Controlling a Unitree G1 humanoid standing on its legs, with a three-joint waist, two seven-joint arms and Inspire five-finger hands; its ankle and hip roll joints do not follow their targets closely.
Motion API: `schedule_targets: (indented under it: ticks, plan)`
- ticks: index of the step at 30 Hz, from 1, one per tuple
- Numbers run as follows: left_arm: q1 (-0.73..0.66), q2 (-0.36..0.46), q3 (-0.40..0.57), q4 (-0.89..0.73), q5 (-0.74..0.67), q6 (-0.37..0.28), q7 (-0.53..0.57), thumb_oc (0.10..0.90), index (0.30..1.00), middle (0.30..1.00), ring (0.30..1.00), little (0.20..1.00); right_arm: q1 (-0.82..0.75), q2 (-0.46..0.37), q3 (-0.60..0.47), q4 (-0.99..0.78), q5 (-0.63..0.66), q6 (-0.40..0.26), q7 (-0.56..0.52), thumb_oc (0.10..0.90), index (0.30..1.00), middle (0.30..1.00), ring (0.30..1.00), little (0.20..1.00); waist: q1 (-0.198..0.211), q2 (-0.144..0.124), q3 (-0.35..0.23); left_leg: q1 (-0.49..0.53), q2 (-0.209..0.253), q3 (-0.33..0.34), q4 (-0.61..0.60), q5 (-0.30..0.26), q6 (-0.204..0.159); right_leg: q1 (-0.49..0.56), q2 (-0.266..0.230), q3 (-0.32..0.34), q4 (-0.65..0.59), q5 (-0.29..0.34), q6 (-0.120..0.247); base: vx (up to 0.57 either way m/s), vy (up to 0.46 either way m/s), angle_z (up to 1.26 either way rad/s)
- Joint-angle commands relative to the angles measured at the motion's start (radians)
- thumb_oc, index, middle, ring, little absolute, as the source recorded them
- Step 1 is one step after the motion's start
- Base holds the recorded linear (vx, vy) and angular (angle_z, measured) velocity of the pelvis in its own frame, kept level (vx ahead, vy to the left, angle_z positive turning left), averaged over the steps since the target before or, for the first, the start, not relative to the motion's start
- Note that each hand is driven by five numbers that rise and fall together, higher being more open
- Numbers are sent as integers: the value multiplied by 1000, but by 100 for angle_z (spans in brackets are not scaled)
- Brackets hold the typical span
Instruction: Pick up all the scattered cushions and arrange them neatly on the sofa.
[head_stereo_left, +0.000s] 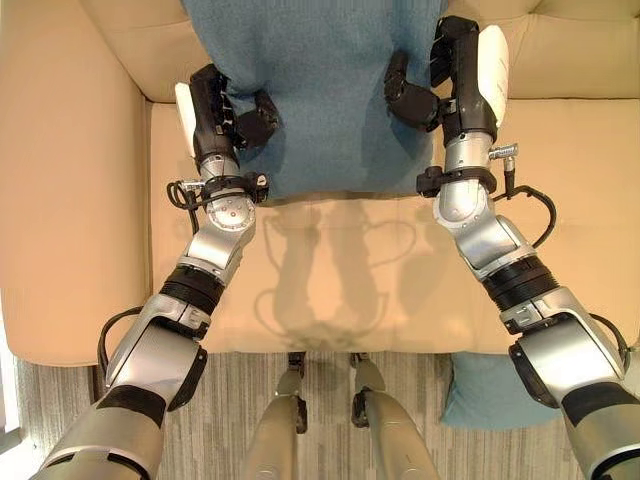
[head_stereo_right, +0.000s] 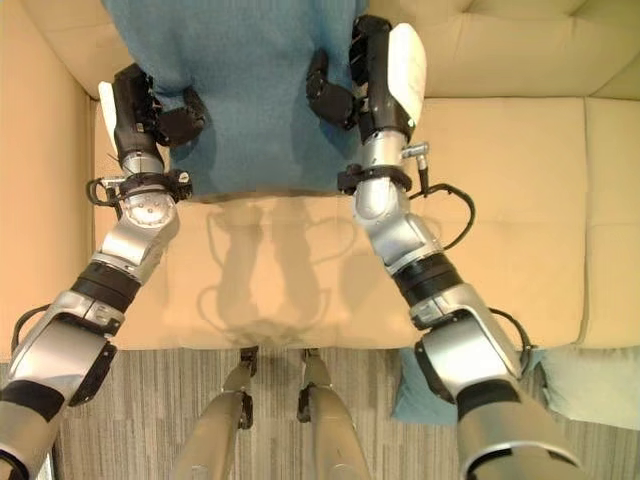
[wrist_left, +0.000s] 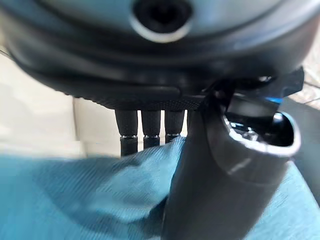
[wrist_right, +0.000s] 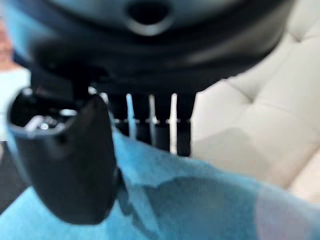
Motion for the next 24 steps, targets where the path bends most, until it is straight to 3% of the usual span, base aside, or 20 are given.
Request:
schedule_targets:
  ticks: [1,7,15,19,22,23,24]
  plan:
    - [-144,30,-61,-42,54,-117,-25,800,900,900,900,900,-156,69,-7,-108,-18,-115,-18,800,900,900,900,900,1,-3,-66,51,-3,3,-22,-55,-8,28,22,12,85,-184,129,1,18,-41]
    - [-48,50,-1,-22,42,-106,-53,800,900,900,900,900,-49,52,-68,-196,-15,-126,8,800,900,900,900,900,-12,-1,-58,42,-6,8,-22,-55,-10,22,23,17,75,-176,128,5,33,3]
    - [139,181,143,-91,55,-116,-80,800,900,900,900,900,144,-89,-198,-338,-3,-167,66,800,900,900,900,900,-21,-5,-72,60,-8,21,-22,-69,-9,45,24,25,58,-171,130,-1,32,-3]
    - [295,181,224,-201,59,-131,-94,800,900,900,900,900,288,-136,-273,-393,-6,-172,98,800,900,900,900,900,-24,-9,-86,82,-7,29,-22,-74,-5,71,22,24,50,-169,129,14,21,-4]
    - [509,141,308,-304,64,-143,-133,800,900,900,900,900,507,-148,-362,-429,-12,-178,153,800,900,900,900,900,-23,-16,-106,128,-6,38,-22,-96,2,122,20,20,46,-182,129,21,16,-6]
    - [565,117,322,-328,60,-143,-146,800,900,900,900,900,566,-134,-383,-442,-10,-178,169,800,900,900,900,900,-24,-19,-112,139,-5,40,-22,-96,4,133,17,19,44,-180,129,23,1,-4]
    - [724,48,362,-378,57,-141,-185,800,900,900,900,900,715,-99,-434,-450,-9,-179,206,800,900,900,900,900,-25,-22,-123,184,-5,46,-22,-111,10,181,15,17,41,-191,129,0,0,0]
